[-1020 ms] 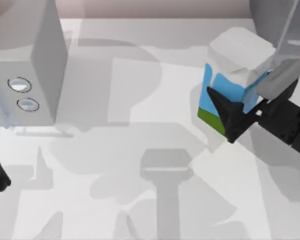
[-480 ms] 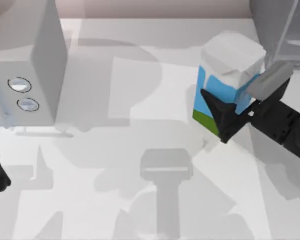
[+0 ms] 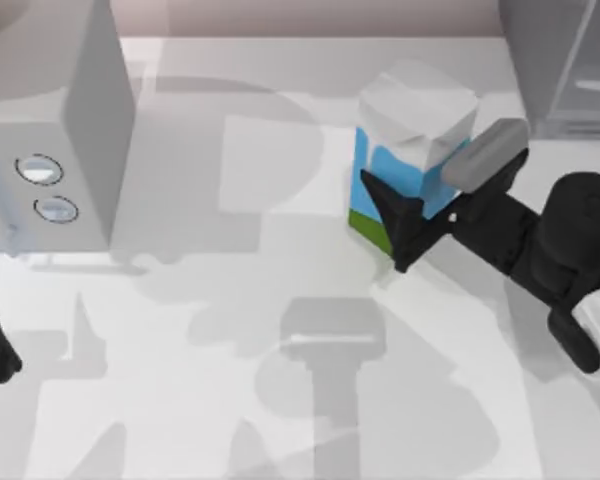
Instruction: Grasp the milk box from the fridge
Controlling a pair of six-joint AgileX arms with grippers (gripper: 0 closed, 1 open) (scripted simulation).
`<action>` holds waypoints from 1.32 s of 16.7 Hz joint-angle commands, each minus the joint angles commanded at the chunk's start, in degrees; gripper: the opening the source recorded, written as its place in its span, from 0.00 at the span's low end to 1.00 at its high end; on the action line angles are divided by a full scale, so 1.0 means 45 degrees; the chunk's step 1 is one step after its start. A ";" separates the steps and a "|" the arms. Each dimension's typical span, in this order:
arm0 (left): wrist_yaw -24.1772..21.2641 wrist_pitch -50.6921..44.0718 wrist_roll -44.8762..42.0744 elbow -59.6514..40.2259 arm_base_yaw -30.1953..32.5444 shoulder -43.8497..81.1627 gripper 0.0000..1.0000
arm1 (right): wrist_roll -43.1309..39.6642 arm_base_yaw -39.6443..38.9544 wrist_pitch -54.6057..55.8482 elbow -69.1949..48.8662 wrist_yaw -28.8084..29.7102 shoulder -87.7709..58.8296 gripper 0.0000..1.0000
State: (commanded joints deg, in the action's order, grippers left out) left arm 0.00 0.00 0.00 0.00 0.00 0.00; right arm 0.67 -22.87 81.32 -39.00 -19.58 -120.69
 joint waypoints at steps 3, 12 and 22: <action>0.0000 0.0000 0.0000 0.0000 0.0000 0.0000 1.00 | 0.0000 -0.0001 0.0001 -0.0004 0.0001 -0.0004 0.00; 0.0000 0.0000 0.0000 0.0000 0.0000 0.0000 1.00 | 0.0000 -0.0001 0.0001 -0.0004 0.0001 -0.0004 0.68; 0.0000 0.0000 0.0000 0.0000 0.0000 0.0000 1.00 | 0.0000 -0.0001 0.0001 -0.0004 0.0001 -0.0004 1.00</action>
